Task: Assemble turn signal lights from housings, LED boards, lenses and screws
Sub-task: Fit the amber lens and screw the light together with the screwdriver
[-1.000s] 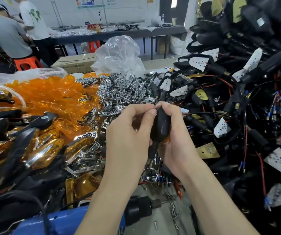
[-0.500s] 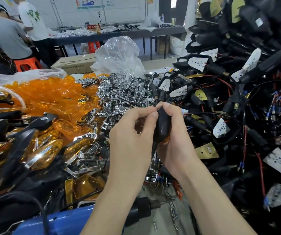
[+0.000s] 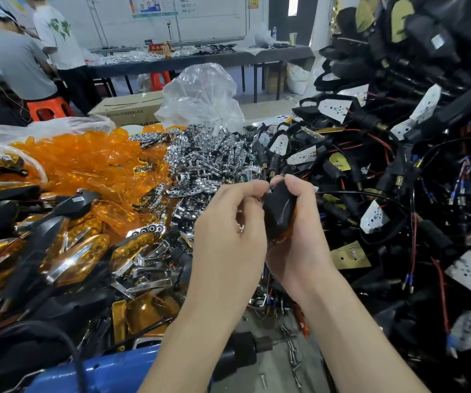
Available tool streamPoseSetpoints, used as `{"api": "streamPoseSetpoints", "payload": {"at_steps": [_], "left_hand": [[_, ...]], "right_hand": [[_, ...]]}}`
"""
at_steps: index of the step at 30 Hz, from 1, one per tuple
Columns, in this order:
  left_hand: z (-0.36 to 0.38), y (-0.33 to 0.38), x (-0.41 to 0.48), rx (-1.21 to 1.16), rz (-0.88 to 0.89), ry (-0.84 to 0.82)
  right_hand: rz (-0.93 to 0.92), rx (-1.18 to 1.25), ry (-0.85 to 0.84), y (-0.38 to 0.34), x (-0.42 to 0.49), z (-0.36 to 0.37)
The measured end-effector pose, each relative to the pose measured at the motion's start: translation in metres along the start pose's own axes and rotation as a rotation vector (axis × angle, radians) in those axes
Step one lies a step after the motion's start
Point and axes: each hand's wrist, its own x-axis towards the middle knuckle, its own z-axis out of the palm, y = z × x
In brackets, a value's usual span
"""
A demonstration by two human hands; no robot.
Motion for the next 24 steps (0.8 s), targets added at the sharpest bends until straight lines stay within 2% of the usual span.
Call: {"api": "streamPoseSetpoints", "payload": {"at_steps": [4, 8, 13, 17, 20, 24], "left_hand": [[0.0, 0.003, -0.001, 0.062, 0.05, -0.033], [0.0, 0.005, 0.0, -0.053, -0.024, -0.056], [0.001, 0.002, -0.002, 0.171, 0.1, -0.054], [0.002, 0.005, -0.003, 0.184, 0.115, -0.105], [0.0, 0.013, -0.005, 0.148, 0.071, -0.117], [-0.016, 0.03, -0.026, 0.004, -0.068, -0.023]], "right_hand": [[0.029, 0.005, 0.04, 0.001, 0.0, -0.004], [0.038, 0.053, 0.05, 0.0, 0.001, -0.002], [0.026, 0.098, 0.041, 0.001, 0.001, -0.003], [0.06, 0.094, 0.049, -0.001, -0.001, -0.002], [0.111, 0.074, 0.05, -0.002, -0.002, -0.002], [0.112, 0.084, 0.078, -0.001, -0.001, 0.006]]}}
